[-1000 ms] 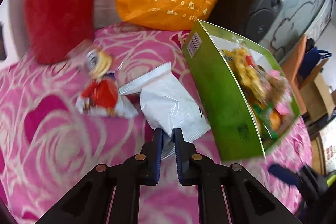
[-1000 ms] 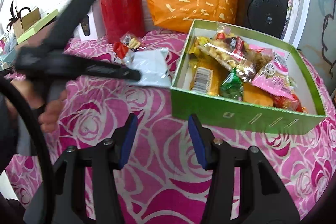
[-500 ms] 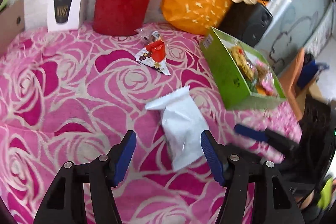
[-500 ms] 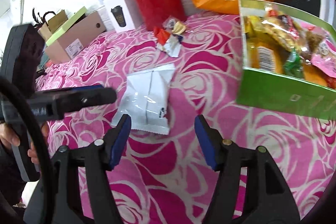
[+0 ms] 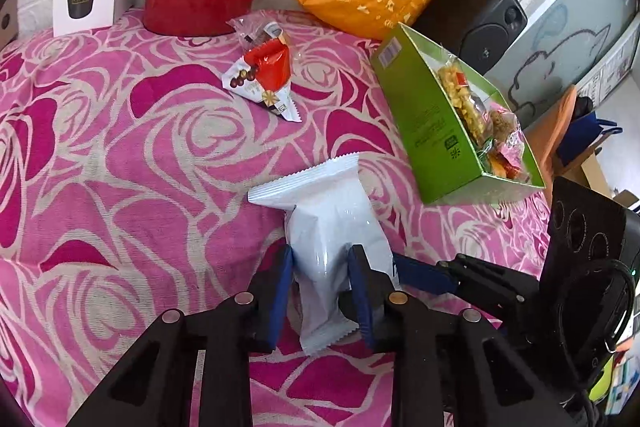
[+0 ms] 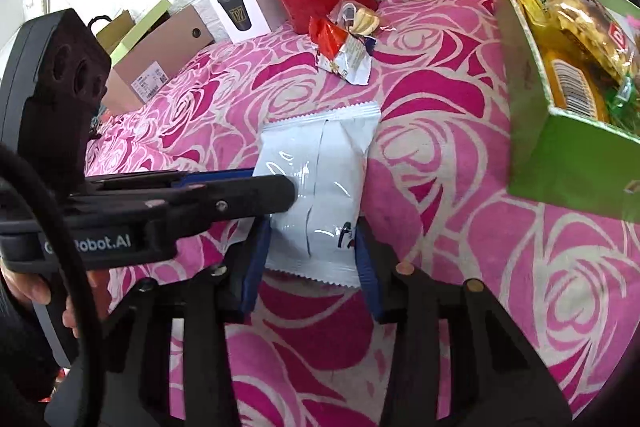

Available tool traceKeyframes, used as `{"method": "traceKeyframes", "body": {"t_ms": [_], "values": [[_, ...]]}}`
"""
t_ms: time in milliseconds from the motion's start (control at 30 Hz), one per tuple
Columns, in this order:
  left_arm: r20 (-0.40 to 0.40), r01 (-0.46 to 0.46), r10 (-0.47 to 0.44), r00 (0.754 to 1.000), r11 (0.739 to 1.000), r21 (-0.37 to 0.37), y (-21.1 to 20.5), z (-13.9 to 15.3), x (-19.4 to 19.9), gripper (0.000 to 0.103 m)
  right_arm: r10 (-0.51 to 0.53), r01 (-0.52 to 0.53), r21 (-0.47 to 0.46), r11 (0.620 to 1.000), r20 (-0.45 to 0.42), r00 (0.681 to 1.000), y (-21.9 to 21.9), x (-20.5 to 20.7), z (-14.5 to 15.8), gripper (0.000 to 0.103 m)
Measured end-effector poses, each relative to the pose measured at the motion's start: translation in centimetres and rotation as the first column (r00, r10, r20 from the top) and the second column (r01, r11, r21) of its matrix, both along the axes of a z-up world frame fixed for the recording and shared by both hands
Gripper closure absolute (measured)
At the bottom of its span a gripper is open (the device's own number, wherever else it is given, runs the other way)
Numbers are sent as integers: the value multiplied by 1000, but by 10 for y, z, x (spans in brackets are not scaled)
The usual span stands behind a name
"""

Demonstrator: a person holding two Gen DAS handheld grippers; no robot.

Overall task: Organize snacks
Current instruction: 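Grasp the white sealed snack pack with the left gripper, then carry the white pack over the green box and open the left gripper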

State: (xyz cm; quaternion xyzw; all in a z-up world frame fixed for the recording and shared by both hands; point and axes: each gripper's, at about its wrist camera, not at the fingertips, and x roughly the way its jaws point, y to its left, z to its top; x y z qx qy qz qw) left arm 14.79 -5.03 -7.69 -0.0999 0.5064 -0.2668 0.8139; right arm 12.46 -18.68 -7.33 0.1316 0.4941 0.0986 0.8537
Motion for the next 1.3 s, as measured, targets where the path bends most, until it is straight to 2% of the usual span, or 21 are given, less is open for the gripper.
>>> {"method": "traceKeyframes", "body": {"t_ms": [133, 267, 400, 567, 733, 1067, 1200, 1300], "values": [[26, 5, -5, 1000, 1000, -11, -4, 15, -11, 77, -18, 19, -11, 1000, 50, 999, -1, -15, 20, 60], [101, 35, -33, 994, 999, -22, -19, 46, -19, 77, -53, 56, -17, 998, 120, 991, -11, -26, 50, 60], [163, 88, -84, 983, 996, -19, -44, 73, -18, 77, -112, 117, -19, 993, 178, 978, -31, -34, 75, 60], [197, 151, -144, 970, 988, -19, -84, 90, -7, 77, -188, 199, -30, 980, 214, 958, -62, -43, 92, 60], [207, 228, -218, 954, 973, -28, -130, 102, 3, 77, -282, 299, -31, 954, 254, 925, -104, -61, 104, 60], [224, 403, -394, 891, 915, 2, -253, 111, 14, 77, -446, 476, -41, 878, 287, 848, -196, -93, 115, 60], [218, 435, -429, 877, 900, 18, -287, 107, 19, 77, -474, 507, -54, 860, 284, 834, -223, -94, 113, 60], [197, 442, -439, 876, 896, 30, -302, 100, 25, 77, -478, 523, -102, 847, 287, 830, -236, -86, 109, 60]]}}
